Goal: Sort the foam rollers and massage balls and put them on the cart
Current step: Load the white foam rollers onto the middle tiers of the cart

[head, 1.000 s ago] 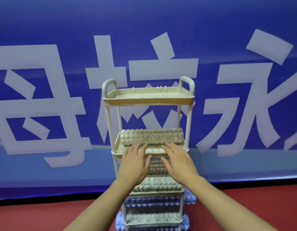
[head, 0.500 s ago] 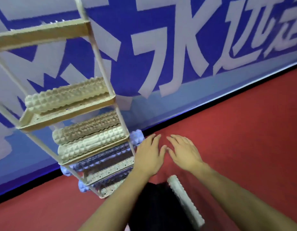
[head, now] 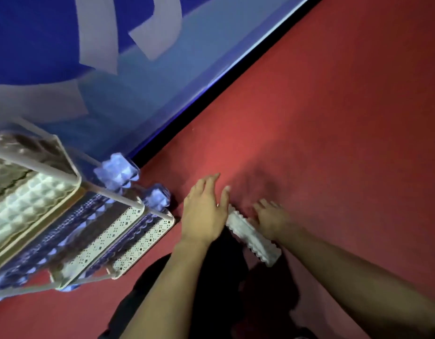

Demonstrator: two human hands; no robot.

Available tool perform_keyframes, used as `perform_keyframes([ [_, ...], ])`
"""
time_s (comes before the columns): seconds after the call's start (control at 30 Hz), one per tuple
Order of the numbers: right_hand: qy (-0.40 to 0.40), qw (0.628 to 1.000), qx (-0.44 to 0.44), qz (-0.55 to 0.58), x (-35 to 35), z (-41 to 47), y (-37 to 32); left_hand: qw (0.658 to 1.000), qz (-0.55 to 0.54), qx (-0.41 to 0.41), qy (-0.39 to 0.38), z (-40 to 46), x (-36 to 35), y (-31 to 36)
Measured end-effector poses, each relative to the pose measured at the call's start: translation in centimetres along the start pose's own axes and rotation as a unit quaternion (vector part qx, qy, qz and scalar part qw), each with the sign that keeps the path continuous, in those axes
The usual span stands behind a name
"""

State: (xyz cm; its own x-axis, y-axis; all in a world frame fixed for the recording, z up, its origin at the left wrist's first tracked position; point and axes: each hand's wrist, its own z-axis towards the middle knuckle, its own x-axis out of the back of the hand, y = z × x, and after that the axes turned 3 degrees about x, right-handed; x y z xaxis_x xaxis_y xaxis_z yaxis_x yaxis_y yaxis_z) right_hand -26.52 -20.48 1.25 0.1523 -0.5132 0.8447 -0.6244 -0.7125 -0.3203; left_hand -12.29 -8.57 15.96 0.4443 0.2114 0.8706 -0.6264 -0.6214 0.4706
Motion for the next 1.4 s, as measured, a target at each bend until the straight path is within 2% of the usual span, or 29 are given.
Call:
perform_keyframes([
  [0.2, -0.044, 0.997, -0.041, 0.049, -6.3, 4.5, 2.2, 0.994, -0.11, 0.018, -0.011, 2.1, -1.4, -0.7],
  [0.43, -0.125, 0.978, -0.088, 0.141, -12.8, 7.5, 2.6, 0.991, -0.105, 0.046, -0.075, 3.5, -1.9, -1.6],
  [0.57, -0.145, 0.967, -0.106, 0.179, -15.3, 8.4, 2.2, 0.99, -0.112, 0.048, -0.07, 3.7, -1.7, -1.2],
  [0.7, -0.134, 0.962, -0.147, 0.187, -16.7, 9.0, 1.9, 0.99, -0.115, 0.038, -0.067, 4.1, -1.8, -0.4],
  [0.83, -0.111, 0.974, -0.14, 0.137, -16.8, 8.7, 1.4, 0.99, -0.118, 0.044, -0.06, 4.2, -1.5, -1.1],
  [0.93, -0.064, 0.97, -0.144, 0.186, -15.0, 7.6, 0.9, 0.988, -0.131, 0.063, -0.056, 4.1, -1.3, -2.0],
  [1.07, 0.032, 0.926, -0.154, 0.343, -9.5, 4.6, -0.6, 0.982, -0.166, 0.081, -0.048, 3.7, -1.4, -2.5],
  [1.2, 0.109, 0.837, -0.127, 0.521, -1.6, 0.7, -3.8, 0.96, -0.252, 0.115, -0.037, 1.9, -0.1, -2.0],
  [1.3, 0.14, 0.786, -0.078, 0.597, 4.8, -1.7, -7.1, 0.941, -0.306, 0.14, -0.02, 0.2, 2.7, -1.2],
  [1.4, 0.167, 0.724, -0.021, 0.669, 10.5, -4.1, -11.1, 0.94, -0.314, 0.136, 0.007, -1.8, 6.6, -0.5],
])
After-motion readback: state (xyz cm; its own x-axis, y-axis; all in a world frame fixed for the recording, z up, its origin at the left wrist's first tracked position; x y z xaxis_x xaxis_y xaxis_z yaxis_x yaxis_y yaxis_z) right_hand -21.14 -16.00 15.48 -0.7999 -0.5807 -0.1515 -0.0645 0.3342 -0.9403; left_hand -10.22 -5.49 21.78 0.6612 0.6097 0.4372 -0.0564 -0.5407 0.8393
